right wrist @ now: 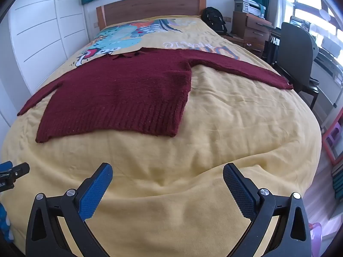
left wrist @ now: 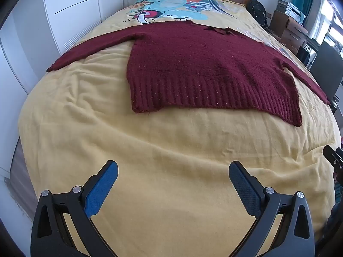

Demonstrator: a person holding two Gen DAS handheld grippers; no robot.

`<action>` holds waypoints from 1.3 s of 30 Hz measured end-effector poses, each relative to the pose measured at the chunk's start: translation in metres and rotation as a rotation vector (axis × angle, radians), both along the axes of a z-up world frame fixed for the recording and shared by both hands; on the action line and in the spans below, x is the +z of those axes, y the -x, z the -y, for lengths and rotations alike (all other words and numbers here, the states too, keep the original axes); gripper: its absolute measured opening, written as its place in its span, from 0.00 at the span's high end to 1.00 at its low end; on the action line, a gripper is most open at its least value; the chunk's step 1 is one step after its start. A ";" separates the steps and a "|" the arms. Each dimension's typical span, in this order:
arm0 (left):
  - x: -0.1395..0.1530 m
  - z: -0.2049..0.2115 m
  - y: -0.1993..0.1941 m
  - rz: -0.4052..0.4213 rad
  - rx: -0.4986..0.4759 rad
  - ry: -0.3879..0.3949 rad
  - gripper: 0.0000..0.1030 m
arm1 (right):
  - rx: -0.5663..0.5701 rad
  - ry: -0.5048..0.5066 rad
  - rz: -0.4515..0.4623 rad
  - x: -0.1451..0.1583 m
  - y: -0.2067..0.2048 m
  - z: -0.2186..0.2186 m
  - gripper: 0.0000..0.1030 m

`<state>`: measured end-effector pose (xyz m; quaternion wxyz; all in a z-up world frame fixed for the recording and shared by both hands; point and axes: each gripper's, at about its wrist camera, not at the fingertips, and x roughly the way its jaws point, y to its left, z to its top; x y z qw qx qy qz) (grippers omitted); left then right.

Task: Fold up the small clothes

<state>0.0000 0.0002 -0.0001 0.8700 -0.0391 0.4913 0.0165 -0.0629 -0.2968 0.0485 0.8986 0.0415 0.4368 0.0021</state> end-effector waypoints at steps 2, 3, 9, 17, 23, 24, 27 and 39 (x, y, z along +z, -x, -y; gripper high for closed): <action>0.000 0.000 0.000 -0.002 0.001 -0.004 0.01 | 0.000 -0.001 -0.002 0.000 0.000 0.000 0.00; 0.000 0.000 0.000 -0.001 0.001 -0.005 0.01 | 0.000 -0.001 -0.002 0.000 0.000 0.000 0.00; 0.000 0.000 0.000 -0.003 0.001 -0.005 0.01 | -0.001 -0.003 -0.003 -0.001 0.000 0.002 0.00; -0.005 -0.001 0.004 -0.004 -0.001 0.001 0.01 | 0.000 0.001 -0.003 -0.001 0.000 0.001 0.00; -0.005 -0.002 0.003 -0.006 -0.002 0.004 0.01 | -0.001 0.001 -0.003 -0.001 0.000 0.001 0.00; -0.005 -0.003 0.004 -0.006 -0.003 0.003 0.01 | -0.001 0.001 -0.004 -0.001 0.000 0.001 0.00; -0.007 -0.003 0.003 -0.007 -0.002 0.004 0.01 | -0.001 0.001 -0.003 -0.001 0.000 0.001 0.00; -0.008 -0.001 0.002 -0.013 0.010 0.005 0.01 | -0.004 0.003 -0.006 -0.002 0.000 0.003 0.00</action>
